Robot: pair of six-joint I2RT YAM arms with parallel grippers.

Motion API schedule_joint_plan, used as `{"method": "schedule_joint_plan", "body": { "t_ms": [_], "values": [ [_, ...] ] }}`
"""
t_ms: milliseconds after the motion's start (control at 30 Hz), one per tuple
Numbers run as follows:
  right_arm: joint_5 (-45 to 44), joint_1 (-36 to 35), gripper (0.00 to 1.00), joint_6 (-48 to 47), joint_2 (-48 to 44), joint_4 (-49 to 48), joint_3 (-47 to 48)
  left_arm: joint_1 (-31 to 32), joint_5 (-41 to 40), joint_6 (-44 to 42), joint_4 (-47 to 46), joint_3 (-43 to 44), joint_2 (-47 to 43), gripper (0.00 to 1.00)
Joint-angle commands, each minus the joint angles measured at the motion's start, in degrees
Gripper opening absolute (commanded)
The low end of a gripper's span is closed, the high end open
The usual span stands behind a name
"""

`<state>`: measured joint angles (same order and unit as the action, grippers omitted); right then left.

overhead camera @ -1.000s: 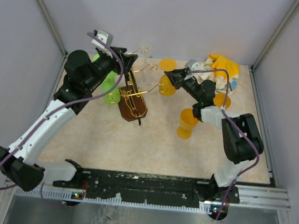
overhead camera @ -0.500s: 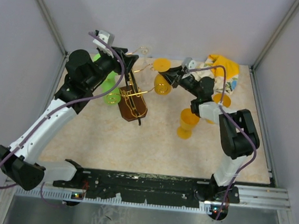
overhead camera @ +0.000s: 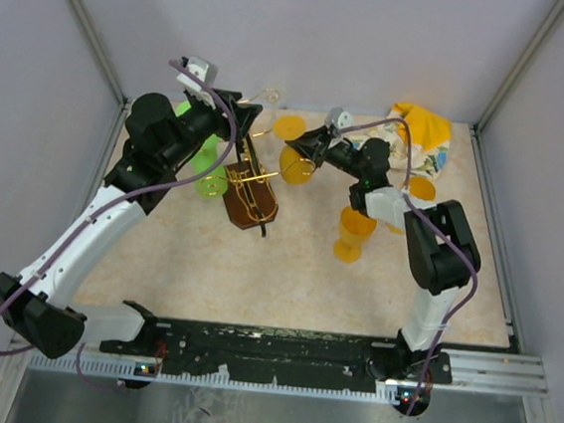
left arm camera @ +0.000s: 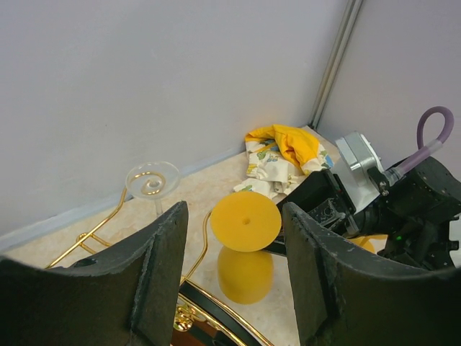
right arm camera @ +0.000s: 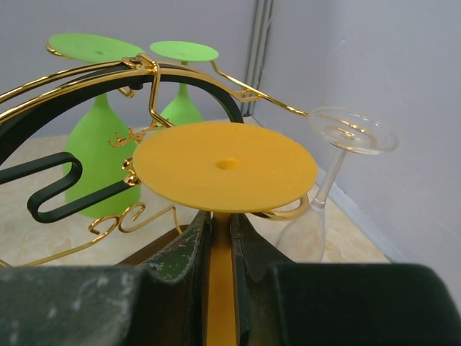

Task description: Place the wine glass upside down on the wine glass rack

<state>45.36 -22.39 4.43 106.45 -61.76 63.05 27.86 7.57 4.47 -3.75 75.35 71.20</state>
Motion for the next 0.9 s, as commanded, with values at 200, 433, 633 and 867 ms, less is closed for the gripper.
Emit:
{"method": "schedule_joint_plan", "body": {
  "t_ms": [200, 433, 633, 867],
  "values": [
    [-0.72, -2.46, 0.00, -1.09, 3.50, 1.11, 7.54, -0.36, 1.08, 0.39, 0.10, 1.64, 0.18, 0.61],
    [-4.82, -2.58, 0.00, -1.01, 4.29, 1.83, 8.70, -0.39, 0.80, 0.23, 0.07, 1.40, 0.11, 0.61],
    [-11.78, -2.57, 0.00, -2.11, 2.98, 2.34, 6.80, -0.51, 0.94, 0.50, 0.04, 1.30, 0.40, 0.61],
    [-17.98, -2.36, 0.00, -3.98, 0.53, 2.26, 3.45, -0.52, 0.83, 0.81, 0.00, 1.28, 0.43, 0.61]
  ]
}}
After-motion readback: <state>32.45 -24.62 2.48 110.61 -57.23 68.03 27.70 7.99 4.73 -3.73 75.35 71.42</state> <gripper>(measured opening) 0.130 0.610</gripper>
